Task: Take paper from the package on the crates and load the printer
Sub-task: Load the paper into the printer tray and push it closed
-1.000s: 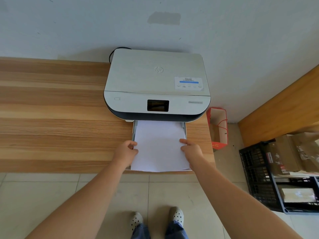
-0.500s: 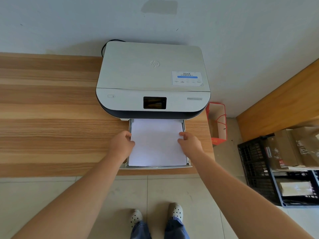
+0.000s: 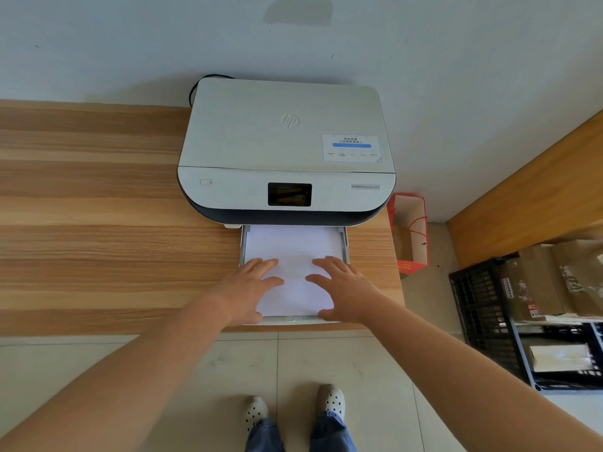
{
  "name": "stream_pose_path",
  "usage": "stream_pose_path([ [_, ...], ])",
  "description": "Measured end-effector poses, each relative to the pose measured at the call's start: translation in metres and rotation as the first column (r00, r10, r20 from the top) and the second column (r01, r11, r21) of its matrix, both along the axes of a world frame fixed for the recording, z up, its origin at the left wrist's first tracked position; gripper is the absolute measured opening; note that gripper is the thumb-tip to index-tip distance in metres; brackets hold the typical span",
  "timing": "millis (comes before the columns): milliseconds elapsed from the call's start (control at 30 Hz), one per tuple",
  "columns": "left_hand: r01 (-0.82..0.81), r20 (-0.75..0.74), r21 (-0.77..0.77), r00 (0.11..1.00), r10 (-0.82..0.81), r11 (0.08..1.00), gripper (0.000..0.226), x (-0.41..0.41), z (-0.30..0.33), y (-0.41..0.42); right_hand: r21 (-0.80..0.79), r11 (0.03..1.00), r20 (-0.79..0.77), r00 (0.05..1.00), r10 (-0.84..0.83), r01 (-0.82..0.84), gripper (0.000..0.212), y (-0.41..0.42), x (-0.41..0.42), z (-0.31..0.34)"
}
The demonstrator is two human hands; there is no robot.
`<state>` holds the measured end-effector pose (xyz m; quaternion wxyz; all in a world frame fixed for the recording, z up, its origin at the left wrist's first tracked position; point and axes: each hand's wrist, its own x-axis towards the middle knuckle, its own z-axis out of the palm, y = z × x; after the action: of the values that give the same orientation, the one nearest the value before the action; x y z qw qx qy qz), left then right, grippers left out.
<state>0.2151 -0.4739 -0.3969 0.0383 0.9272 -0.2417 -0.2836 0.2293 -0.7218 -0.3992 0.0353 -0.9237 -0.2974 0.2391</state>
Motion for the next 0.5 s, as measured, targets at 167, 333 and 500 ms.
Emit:
stream_pose_path([
  [167,0.045,0.038,0.060,0.998,-0.047,0.997,0.087,-0.0050,-0.0038,-0.0069,-0.035,0.998,0.059,0.997,0.057,-0.055,0.077,-0.0010,-0.0024,-0.0035],
  [333,0.039,0.063,0.032,0.997,-0.041,0.999,0.082,-0.0024,0.0001,-0.0081,-0.036,0.993,0.082,0.990,0.113,-0.110,0.072,0.0013,-0.0008,-0.0026],
  [500,0.050,0.103,0.053,0.993,-0.055,0.997,0.075,0.0033,0.0011,-0.0069,-0.010,0.999,0.070,0.997,0.034,-0.033,0.066,-0.0036,0.0010,-0.0030],
])
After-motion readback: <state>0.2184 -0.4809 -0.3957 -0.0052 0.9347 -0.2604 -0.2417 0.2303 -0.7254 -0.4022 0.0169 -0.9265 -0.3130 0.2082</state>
